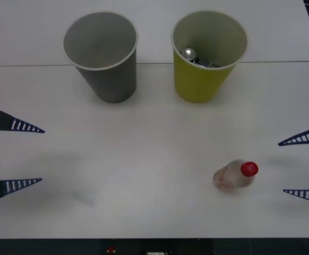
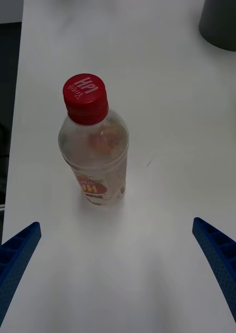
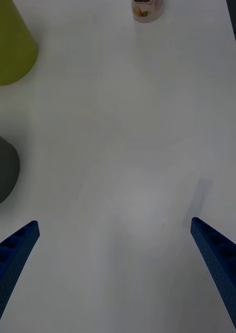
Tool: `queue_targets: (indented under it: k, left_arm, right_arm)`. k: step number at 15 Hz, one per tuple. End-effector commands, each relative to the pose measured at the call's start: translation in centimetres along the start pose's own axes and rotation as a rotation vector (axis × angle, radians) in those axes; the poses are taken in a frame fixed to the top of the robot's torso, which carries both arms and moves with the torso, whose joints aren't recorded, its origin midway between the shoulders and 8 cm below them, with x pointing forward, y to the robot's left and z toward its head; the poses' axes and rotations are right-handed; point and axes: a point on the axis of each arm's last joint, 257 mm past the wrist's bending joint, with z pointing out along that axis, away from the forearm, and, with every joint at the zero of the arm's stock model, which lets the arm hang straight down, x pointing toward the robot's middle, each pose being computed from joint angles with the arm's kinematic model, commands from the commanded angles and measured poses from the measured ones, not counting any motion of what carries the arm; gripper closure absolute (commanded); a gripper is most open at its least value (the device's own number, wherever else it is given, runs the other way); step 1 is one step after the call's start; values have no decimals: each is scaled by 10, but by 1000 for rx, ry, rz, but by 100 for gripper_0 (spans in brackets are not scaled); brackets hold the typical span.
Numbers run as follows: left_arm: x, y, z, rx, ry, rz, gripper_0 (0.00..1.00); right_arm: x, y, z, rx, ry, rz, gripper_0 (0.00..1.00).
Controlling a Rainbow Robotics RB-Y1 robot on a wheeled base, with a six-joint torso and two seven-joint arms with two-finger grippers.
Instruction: Put the can into the green bin and the plastic bottle into the gray bin
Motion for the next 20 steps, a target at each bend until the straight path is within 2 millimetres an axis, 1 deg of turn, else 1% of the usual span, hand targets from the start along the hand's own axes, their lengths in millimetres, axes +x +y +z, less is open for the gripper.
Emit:
queue_targets:
  k: [1,3,7,11,16,20]
  left_arm:
    - [0,0,0,0,0,0,0]
    - [0,0,0,0,0,0,0]
    - [0,0,0,0,0,0,0]
    - [0,0,0,0,0,0,0]
    - [0,0,0,0,0,0,0]
    - [0,0,0,0,0,0,0]
  right_arm:
    - [11,-1,10,16,-60,-17,0]
    - [14,-1,17,31,-90,-30,0]
    - [17,7,35,41,-155,16,0]
    - [15,14,51,58,-216,38,0]
    - [13,15,75,86,-269,61,0]
    - [4,17,97,104,-332,82,0]
